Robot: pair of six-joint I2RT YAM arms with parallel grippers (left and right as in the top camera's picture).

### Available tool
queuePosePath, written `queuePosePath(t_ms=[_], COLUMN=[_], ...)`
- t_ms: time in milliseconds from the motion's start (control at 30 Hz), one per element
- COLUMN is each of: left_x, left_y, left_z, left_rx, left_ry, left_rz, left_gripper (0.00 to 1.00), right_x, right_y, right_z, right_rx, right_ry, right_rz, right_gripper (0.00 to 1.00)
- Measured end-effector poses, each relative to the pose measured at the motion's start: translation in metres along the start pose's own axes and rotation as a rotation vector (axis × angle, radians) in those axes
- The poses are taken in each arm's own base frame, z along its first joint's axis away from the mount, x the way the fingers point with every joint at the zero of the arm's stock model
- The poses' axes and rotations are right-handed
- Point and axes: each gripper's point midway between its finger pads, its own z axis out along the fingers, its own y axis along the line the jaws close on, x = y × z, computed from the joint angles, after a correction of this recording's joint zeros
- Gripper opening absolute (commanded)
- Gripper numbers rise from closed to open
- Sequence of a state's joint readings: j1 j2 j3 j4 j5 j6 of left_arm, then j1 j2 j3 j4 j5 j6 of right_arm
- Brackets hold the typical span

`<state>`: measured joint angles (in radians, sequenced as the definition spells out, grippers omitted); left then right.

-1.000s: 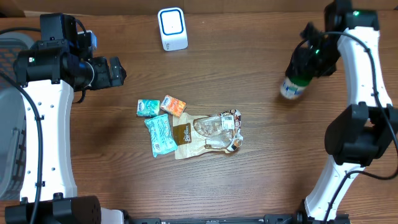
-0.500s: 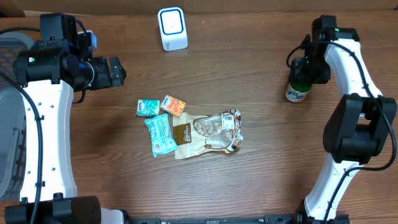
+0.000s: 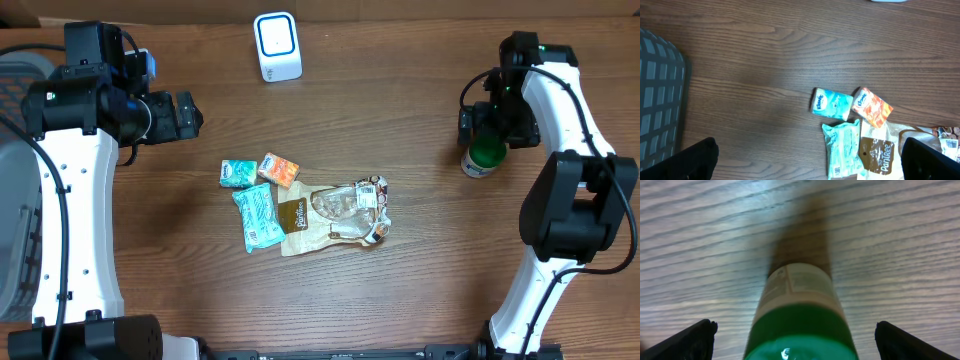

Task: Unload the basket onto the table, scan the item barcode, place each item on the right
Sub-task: 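Carry the green-capped jar right and lower it onto the table, then release the jar and raise the right gripper away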

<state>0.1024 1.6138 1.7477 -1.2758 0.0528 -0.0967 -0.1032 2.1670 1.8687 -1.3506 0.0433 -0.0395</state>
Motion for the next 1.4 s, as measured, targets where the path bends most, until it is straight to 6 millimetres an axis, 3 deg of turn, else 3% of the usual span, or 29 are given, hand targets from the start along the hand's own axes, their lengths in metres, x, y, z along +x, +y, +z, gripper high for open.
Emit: queuePosePath(t_ms=[100,300,333,367,433,533,600,700,867,1067,1167,1233,1300,1400], left_x=[0.0,0.0,0.0,0.0,0.0,0.0,0.0,0.0,0.0,0.0,0.0,0.0,0.0,-0.005], left_y=[0.0,0.0,0.0,0.0,0.0,0.0,0.0,0.0,0.0,0.0,0.0,0.0,0.0,0.001], left_z=[0.0,0.0,0.0,0.0,0.0,0.0,0.0,0.0,0.0,0.0,0.0,0.0,0.0,0.0], left_rx=[0.0,0.0,0.0,0.0,0.0,0.0,0.0,0.0,0.0,0.0,0.0,0.0,0.0,-0.006], left_ry=[0.0,0.0,0.0,0.0,0.0,0.0,0.0,0.0,0.0,0.0,0.0,0.0,-0.001,-0.02], left_rz=[0.0,0.0,0.0,0.0,0.0,0.0,0.0,0.0,0.0,0.0,0.0,0.0,0.0,0.001], left_gripper=[0.99,0.99,1.0,1.0,1.0,1.0,0.99,0.99,0.99,0.99,1.0,1.0,0.99,0.99], right_x=[-0.008,-0.012,-0.008,-0.008,-0.008,0.005,0.012,0.021,0.036,0.084,0.111,0.126,0.136,0.143], right_y=[0.005,0.025,0.037,0.041,0.06,0.083,0.093,0.104,0.111,0.122,0.141,0.157,0.174,0.199], right_z=[-0.023,-0.105,-0.13,-0.137,-0.169,-0.207,-0.223,-0.241,-0.269,-0.322,-0.337,-0.336,-0.323,-0.285], right_rx=[-0.03,-0.163,-0.242,-0.263,-0.386,-0.545,-0.617,-0.703,-0.768,-0.749,-0.727,-0.722,-0.714,-0.681], right_ry=[-0.032,-0.12,-0.147,-0.163,-0.231,-0.282,-0.298,-0.311,-0.356,-0.492,-0.523,-0.502,-0.441,-0.312], right_rz=[0.014,0.026,0.024,0.022,0.013,-0.011,-0.027,-0.043,-0.069,-0.14,-0.199,-0.239,-0.274,-0.31], right_gripper=[1.0,1.0,1.0,1.0,1.0,1.0,0.99,0.91,0.88,0.86,0.85,0.83,0.78,0.75])
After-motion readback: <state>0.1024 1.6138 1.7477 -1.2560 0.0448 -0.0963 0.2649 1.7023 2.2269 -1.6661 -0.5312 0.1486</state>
